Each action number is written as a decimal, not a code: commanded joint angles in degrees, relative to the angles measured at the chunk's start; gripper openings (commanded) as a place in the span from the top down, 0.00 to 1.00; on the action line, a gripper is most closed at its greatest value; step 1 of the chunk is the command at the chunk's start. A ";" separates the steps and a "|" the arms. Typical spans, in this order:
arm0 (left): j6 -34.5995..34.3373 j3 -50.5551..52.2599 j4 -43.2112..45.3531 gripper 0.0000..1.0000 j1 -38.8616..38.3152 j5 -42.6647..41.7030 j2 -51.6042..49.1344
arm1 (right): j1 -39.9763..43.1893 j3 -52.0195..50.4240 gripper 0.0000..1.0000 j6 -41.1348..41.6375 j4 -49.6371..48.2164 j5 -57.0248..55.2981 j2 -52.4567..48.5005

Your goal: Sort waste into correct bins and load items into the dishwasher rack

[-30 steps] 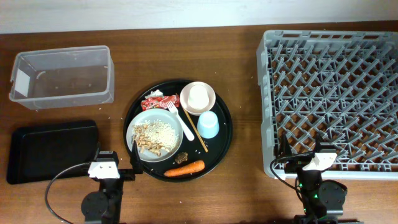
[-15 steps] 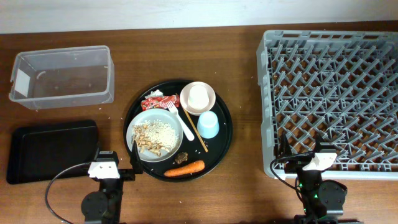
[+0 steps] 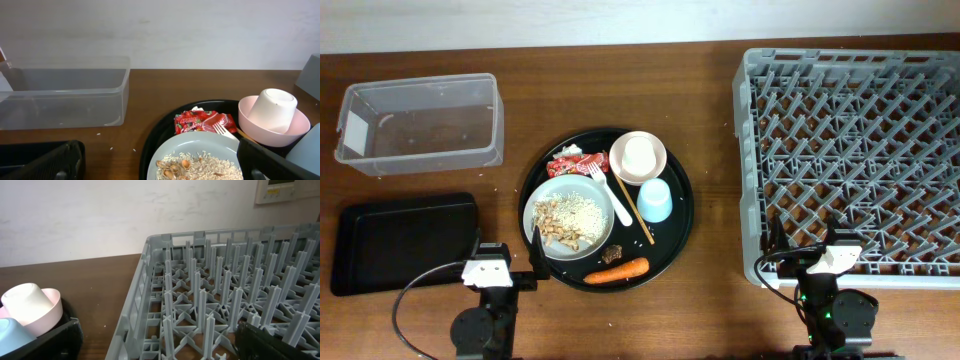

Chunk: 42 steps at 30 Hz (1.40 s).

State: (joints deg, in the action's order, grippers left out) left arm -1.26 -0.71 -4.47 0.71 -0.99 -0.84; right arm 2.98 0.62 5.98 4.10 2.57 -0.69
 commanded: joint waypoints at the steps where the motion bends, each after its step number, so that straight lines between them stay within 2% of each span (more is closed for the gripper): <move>1: 0.90 0.20 -0.33 0.01 -0.33 0.81 0.44 | 0.33 -0.31 0.01 0.02 0.24 -0.24 0.33; 17: 0.83 0.20 -0.31 0.01 -0.35 0.15 0.44 | 0.33 -0.31 0.01 0.02 0.24 -0.24 0.33; 19: -3.93 0.13 0.42 0.01 -0.35 -7.85 0.44 | 0.33 -0.31 0.01 0.02 0.24 -0.24 0.33; 20: -8.35 0.13 1.09 0.01 -0.35 -15.72 0.44 | 0.33 -0.31 0.01 0.02 0.24 -0.24 0.33; 23: -10.08 0.13 1.44 0.01 -0.35 -24.83 0.44 | 0.33 -0.31 0.01 0.02 0.24 -0.24 0.33; 27: -10.08 -0.15 3.80 0.01 -0.33 -28.35 0.44 | 0.33 -0.31 0.01 0.02 0.24 -0.24 0.33; 32: -10.01 -4.72 2.73 0.01 -0.28 -28.13 0.04 | 0.33 -0.31 0.01 0.02 0.24 -0.24 0.33; 35: -8.55 -11.56 -0.81 0.01 -0.28 -25.59 -6.12 | 0.33 -0.31 0.01 0.02 0.24 -0.24 0.33; 37: -6.10 -18.08 -3.13 0.01 -0.28 -24.48 -14.25 | 0.33 -0.31 0.01 0.02 0.24 -0.24 0.33; 39: -4.46 -27.32 -8.92 0.01 -0.28 -24.76 -25.66 | 0.33 -0.31 0.01 0.02 0.24 -0.24 0.33; 42: -1.68 -45.94 -23.12 0.01 -0.35 -28.65 -45.92 | 0.33 -0.31 0.01 0.02 0.24 -0.24 0.33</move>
State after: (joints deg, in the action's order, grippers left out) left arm -6.37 -35.07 -21.58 0.69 -26.50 -35.07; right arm 2.98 0.62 6.00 4.10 2.57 -0.80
